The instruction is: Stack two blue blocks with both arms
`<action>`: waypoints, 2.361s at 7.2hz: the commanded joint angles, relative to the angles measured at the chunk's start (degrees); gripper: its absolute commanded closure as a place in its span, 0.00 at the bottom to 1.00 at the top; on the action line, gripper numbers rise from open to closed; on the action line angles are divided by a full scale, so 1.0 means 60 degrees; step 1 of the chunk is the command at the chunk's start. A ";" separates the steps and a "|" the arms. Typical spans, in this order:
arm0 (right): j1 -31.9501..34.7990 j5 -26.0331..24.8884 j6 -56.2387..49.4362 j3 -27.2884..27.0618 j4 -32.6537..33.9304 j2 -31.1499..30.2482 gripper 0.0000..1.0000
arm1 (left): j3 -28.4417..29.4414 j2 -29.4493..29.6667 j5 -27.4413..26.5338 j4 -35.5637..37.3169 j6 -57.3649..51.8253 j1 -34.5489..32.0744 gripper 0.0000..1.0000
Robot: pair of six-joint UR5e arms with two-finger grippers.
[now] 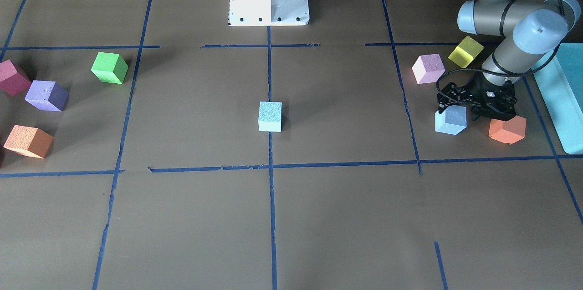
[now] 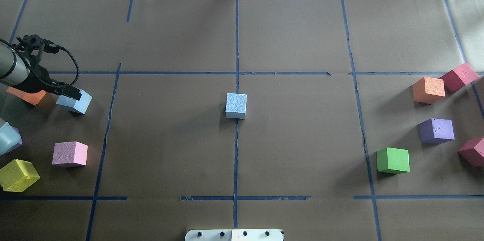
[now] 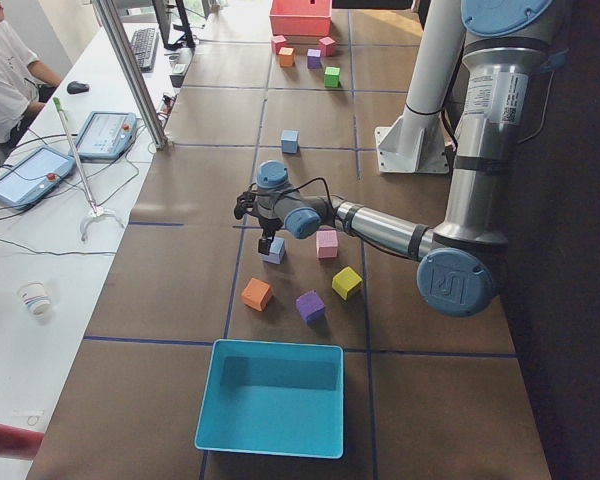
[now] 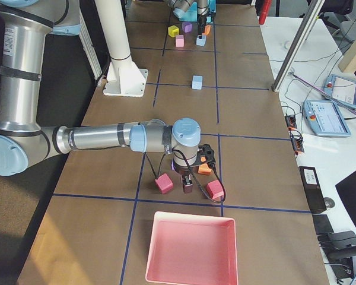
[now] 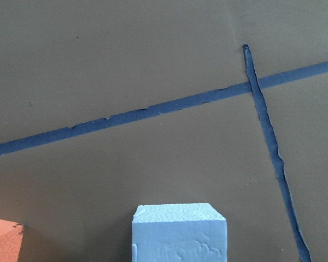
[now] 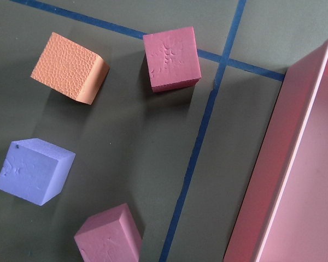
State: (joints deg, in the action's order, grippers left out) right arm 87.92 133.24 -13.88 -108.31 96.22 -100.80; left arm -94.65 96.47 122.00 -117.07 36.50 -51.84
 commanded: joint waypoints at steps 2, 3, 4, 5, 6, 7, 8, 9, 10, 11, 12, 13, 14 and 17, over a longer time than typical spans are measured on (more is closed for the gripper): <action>-0.0005 0.0000 -0.0016 0.0034 0.0003 -0.0002 0.00 | 0.1063 0.0502 -0.0001 -0.0001 -0.0004 0.0450 0.02; -0.0005 0.0000 -0.0002 0.0034 0.0003 -0.0002 0.00 | 0.1183 0.0577 -0.0001 -0.0001 0.0010 0.0452 0.25; -0.0005 0.0015 -0.0002 0.0034 0.0003 -0.0002 0.00 | 0.1141 0.0563 -0.0001 -0.0001 0.0025 0.0452 0.42; -0.0005 0.0015 -0.0002 0.0034 0.0003 -0.0002 0.00 | 0.0995 0.0592 -0.0001 0.0028 0.0097 0.0437 0.60; -0.0020 0.0015 0.0013 0.0020 0.0003 -0.0002 0.00 | 0.0515 0.0650 0.0028 0.0145 0.0185 0.0408 0.73; -0.0020 0.0131 -0.0002 0.0034 0.0003 -0.0002 0.00 | 0.0032 0.0752 0.0042 0.0479 0.0403 0.0321 0.73; -0.0020 0.0161 -0.0002 0.0034 0.0003 -0.0002 0.00 | -0.0451 0.1638 -0.0001 0.1831 0.1087 0.0320 0.73; -0.0020 0.0161 -0.0002 0.0034 0.0003 -0.0002 0.00 | -0.0500 0.3097 -0.0045 0.3382 0.1834 0.0407 0.72; -0.0035 0.0161 -0.0002 0.0034 0.0003 -0.0002 0.00 | -0.0457 0.4228 -0.0379 0.4311 0.2421 0.0785 0.71; -0.0035 0.0176 0.0013 0.0034 0.0003 -0.0002 0.00 | -0.0195 0.5153 -0.0774 0.4596 0.3326 0.1485 0.71; -0.0035 0.0176 0.0013 0.0034 0.0003 -0.0002 0.00 | 0.0358 0.6091 -0.1169 0.4643 0.3872 0.1869 0.71; -0.0035 0.0176 0.0013 0.0034 0.0003 -0.0002 0.00 | 0.1176 0.6999 -0.1536 0.4657 0.4472 0.2366 0.70; -0.0035 0.0176 0.0013 0.0034 0.0003 -0.0002 0.00 | 0.2141 0.7820 -0.2105 0.4643 0.4652 0.2835 0.69; -0.0035 0.0176 0.0013 0.0034 0.0003 -0.0002 0.00 | 0.2503 0.8004 -0.2563 0.4628 0.4917 0.3555 0.65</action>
State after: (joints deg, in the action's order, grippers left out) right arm 87.72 134.27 -13.80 -108.10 96.24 -100.81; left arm -80.17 144.16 108.14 -89.23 65.27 -32.40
